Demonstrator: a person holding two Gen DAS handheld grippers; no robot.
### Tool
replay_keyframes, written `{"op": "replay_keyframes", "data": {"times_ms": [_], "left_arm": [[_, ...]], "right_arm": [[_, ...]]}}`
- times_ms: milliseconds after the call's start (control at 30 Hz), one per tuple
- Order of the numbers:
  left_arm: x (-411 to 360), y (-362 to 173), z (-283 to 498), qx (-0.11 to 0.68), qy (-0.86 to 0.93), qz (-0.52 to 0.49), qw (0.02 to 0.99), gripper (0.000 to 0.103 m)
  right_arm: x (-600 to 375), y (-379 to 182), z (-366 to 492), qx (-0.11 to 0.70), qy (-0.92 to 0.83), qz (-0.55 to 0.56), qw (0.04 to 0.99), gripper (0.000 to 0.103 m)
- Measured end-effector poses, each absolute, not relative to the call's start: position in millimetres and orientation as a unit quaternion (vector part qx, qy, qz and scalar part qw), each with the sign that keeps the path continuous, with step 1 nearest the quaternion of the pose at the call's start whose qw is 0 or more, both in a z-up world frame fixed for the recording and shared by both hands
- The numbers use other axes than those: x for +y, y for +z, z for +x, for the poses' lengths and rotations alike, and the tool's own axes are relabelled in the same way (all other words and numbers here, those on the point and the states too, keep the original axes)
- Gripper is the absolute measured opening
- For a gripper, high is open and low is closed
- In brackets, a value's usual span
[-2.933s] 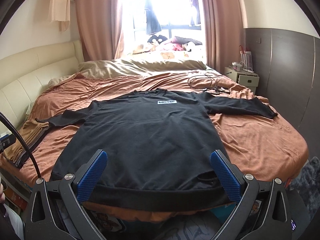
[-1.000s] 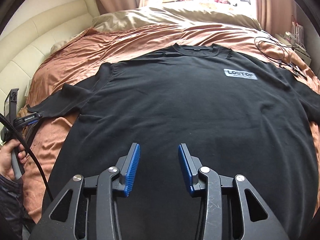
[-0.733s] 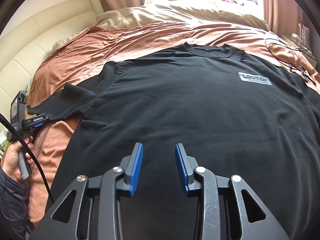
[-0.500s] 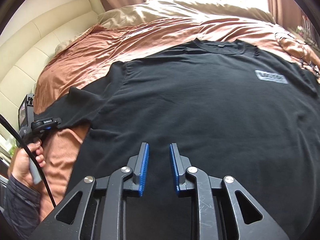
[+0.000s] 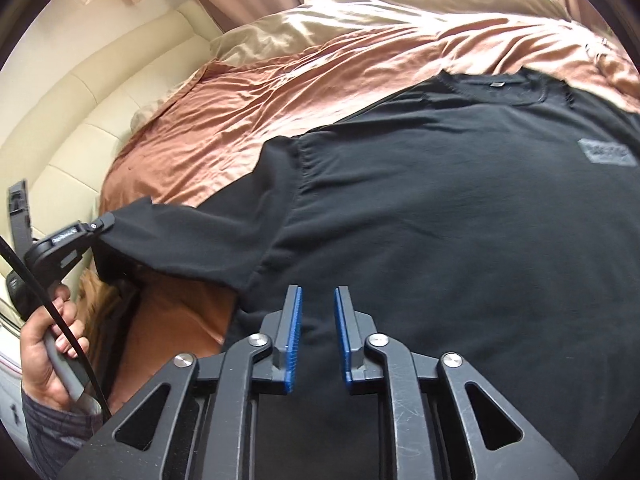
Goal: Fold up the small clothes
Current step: 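Grasp the sleeve cuff with the left tool and lift it across the body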
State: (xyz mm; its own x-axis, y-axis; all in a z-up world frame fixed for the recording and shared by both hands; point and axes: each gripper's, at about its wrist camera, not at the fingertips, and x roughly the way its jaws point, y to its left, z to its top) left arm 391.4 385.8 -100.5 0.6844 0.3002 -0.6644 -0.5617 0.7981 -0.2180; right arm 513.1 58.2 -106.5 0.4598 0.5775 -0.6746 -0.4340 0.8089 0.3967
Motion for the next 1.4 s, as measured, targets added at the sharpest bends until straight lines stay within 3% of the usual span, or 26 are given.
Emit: {"op": "replay_keyframes", "data": {"times_ms": [333,767,1400], "left_arm": [[361,-44,404,0.268,0.174,-0.195,0.927,0.004],[327,-18,413,0.25,0.084,-0.192,0.945,0.004],[246,-10,438,0.263,-0.004,-0.163,0.951,0.004]], "right_arm": [[87,-150,548,0.451,0.334,0.179,0.808,0.009],[100,-198,596,0.508,0.345,0.274,0.74,0.001],[8,-155,595,0.478,0.317,0.243,0.783,0.006]]}}
